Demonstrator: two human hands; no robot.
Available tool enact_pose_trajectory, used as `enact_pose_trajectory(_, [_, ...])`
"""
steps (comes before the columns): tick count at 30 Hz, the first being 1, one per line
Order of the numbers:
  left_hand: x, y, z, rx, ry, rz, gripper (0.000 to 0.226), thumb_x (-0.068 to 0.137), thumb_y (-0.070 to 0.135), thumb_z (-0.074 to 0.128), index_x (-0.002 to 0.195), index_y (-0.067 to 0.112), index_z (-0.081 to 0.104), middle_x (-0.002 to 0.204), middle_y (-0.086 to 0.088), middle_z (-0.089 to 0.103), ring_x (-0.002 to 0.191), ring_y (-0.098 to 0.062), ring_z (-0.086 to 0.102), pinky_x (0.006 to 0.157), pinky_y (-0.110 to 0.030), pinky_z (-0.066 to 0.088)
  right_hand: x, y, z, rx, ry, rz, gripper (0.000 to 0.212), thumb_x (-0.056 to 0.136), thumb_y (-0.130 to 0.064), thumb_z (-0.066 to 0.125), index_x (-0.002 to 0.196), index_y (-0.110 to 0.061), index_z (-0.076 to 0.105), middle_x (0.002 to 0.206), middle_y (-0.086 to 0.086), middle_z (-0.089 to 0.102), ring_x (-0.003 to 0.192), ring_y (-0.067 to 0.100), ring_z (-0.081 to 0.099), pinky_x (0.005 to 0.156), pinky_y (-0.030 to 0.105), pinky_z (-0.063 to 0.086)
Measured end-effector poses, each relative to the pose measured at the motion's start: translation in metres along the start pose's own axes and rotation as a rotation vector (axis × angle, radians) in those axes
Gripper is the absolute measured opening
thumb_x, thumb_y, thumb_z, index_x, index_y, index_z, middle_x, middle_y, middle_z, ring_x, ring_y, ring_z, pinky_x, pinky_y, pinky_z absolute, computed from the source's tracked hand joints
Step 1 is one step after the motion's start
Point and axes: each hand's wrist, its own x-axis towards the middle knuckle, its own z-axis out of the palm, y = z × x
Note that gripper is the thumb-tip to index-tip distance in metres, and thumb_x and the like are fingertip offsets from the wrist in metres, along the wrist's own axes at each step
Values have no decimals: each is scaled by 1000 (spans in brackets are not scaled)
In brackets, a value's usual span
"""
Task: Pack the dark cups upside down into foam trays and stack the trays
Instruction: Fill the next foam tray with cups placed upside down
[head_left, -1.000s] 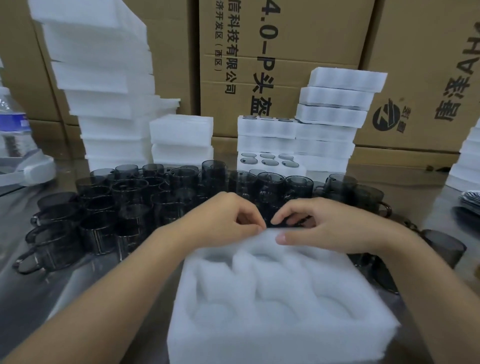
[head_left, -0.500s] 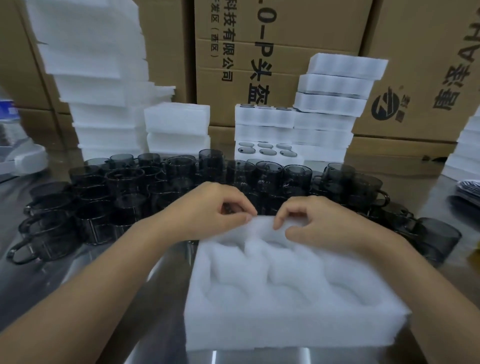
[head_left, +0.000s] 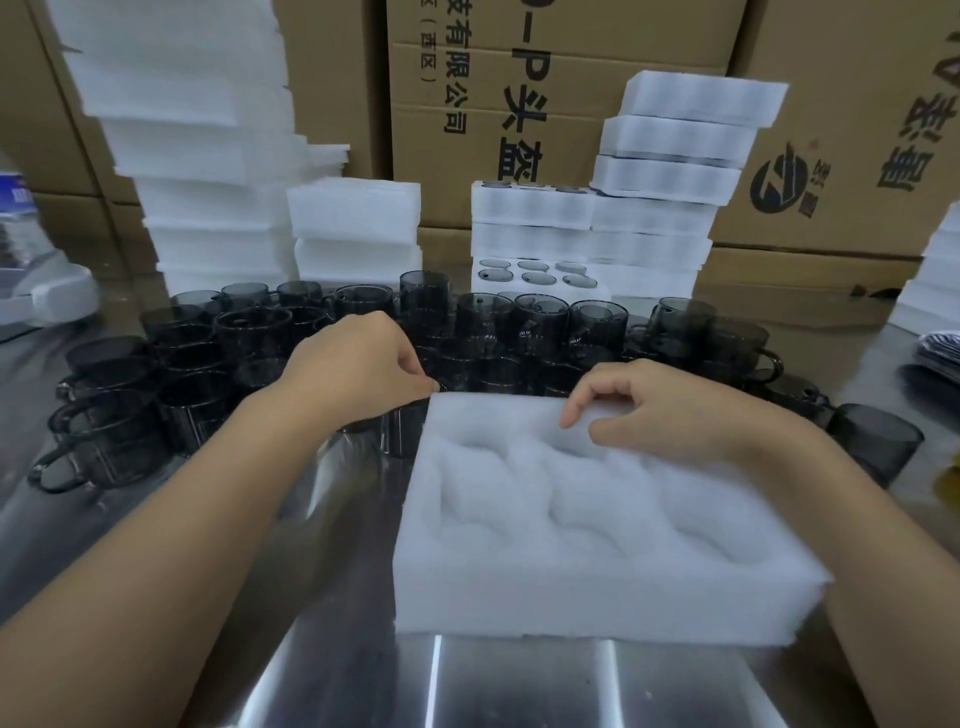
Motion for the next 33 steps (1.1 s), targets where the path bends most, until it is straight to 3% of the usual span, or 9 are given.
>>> enact_pose_trajectory(3, [-3, 0, -10, -52, -176, 37, 17, 85, 24, 63, 84, 34, 76, 78, 20, 69, 78, -8, 65, 74, -31, 56, -2, 0, -4, -2, -55, -3, 31, 82, -16, 57, 83, -45, 66, 103, 5, 63, 63, 23, 51, 60, 34, 45])
enact_pose_trajectory(6, [-3, 0, -14, -49, -278, 52, 19, 83, 19, 59, 77, 27, 76, 70, 16, 68, 68, -15, 64, 68, -27, 56, -4, -2, -6, -10, -78, -13, 31, 83, -16, 58, 84, -46, 66, 107, 14, 62, 79, 40, 57, 73, 48, 49])
enact_pose_trajectory(10, [-7, -2, -17, 3, -425, 84, 4, 72, 28, 56, 71, 24, 58, 69, -3, 52, 60, -21, 41, 56, -27, 43, -3, -1, -6, -9, -82, -7, 31, 83, -16, 58, 84, -47, 65, 107, 17, 61, 70, 33, 52, 67, 43, 46])
enact_pose_trajectory(13, [-11, -3, -20, 87, -486, 130, 12, 75, 34, 71, 79, 24, 74, 80, -1, 72, 70, -24, 62, 70, -32, 53, -2, 1, -6, 3, -82, -12, 31, 82, -16, 58, 84, -46, 66, 106, 17, 61, 67, 28, 51, 64, 39, 44])
enact_pose_trajectory(17, [-14, -5, -32, 65, -278, 152, 6, 80, 32, 74, 75, 36, 75, 66, 31, 65, 68, 3, 64, 69, -20, 51, -1, 0, -3, 1, -39, -51, 33, 81, -12, 59, 82, -44, 67, 104, 8, 63, 85, 40, 59, 75, 49, 51])
enact_pose_trajectory(20, [-16, -8, -46, -79, -113, 153, 15, 80, 29, 72, 67, 37, 73, 67, 31, 65, 70, 9, 61, 67, -20, 48, 3, -1, 1, -9, 18, -59, 33, 78, -12, 60, 80, -44, 67, 99, 0, 63, 80, 32, 59, 70, 40, 53])
enact_pose_trajectory(26, [-19, 6, -42, -381, 276, 232, 17, 83, 23, 70, 69, 32, 68, 68, 18, 68, 66, 2, 62, 59, -14, 42, 6, -6, 6, -6, 143, -28, 34, 78, -10, 61, 70, -43, 68, 61, -18, 57, 49, -1, 44, 49, 9, 37])
enact_pose_trajectory(30, [-18, 21, -20, -435, 377, 367, 19, 86, 22, 67, 79, 40, 66, 75, 21, 66, 72, 1, 58, 66, -19, 44, 13, -10, 8, -90, 215, -54, 32, 78, -9, 60, 72, -39, 71, 72, -8, 65, 61, 11, 55, 59, 19, 46])
enact_pose_trajectory(33, [-18, 30, -2, -346, 453, 510, 9, 87, 21, 64, 93, 23, 71, 86, 13, 64, 90, -10, 55, 81, -34, 47, 20, -15, 6, -184, 221, -76, 25, 80, -11, 62, 78, -33, 74, 77, -4, 66, 75, 18, 61, 71, 30, 50])
